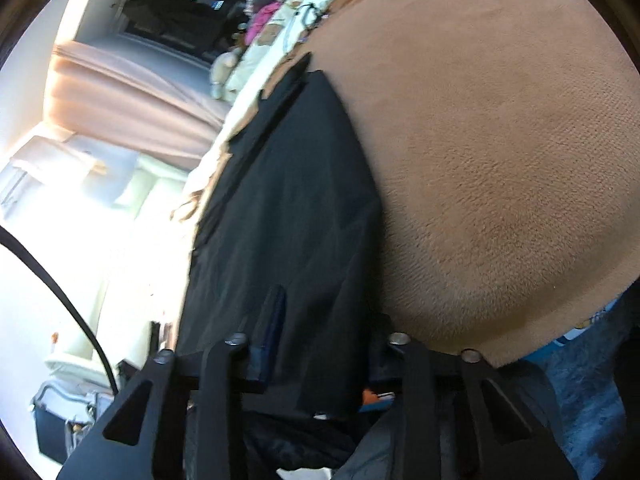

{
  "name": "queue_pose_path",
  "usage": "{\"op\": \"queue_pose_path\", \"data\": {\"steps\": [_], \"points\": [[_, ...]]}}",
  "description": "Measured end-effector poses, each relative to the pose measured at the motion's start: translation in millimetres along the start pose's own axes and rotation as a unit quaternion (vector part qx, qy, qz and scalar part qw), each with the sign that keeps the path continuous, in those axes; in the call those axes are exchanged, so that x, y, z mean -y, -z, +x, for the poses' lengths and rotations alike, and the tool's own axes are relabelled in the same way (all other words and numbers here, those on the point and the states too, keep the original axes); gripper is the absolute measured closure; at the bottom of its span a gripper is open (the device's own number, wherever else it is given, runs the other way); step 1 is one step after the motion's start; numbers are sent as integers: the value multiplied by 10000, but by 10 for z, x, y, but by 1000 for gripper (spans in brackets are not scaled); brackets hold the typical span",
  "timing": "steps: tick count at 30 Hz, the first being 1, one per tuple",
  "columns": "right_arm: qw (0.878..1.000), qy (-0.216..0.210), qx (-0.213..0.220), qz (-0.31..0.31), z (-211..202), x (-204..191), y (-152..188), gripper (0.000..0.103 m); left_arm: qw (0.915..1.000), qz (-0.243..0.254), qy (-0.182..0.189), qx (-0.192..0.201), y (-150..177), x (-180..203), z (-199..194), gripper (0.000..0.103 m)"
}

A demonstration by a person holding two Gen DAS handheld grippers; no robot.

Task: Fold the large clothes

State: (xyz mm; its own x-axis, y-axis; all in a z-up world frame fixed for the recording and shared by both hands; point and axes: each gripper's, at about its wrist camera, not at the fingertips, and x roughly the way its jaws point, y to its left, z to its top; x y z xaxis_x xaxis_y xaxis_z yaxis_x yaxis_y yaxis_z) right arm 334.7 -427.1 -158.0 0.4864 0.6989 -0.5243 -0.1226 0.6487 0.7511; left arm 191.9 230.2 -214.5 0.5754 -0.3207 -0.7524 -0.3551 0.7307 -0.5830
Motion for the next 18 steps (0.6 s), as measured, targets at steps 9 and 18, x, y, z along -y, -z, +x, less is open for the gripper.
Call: {"op": "queue_pose_path", "data": {"steps": [9,18], "points": [[9989,111,338,-290,-300,-445,30,103,9985,-209,145,483,-18,12,-274,93],[9946,-141,549,-873,-533,-917,349,103,9940,-146,339,1026,34,108,-851,96]]}}
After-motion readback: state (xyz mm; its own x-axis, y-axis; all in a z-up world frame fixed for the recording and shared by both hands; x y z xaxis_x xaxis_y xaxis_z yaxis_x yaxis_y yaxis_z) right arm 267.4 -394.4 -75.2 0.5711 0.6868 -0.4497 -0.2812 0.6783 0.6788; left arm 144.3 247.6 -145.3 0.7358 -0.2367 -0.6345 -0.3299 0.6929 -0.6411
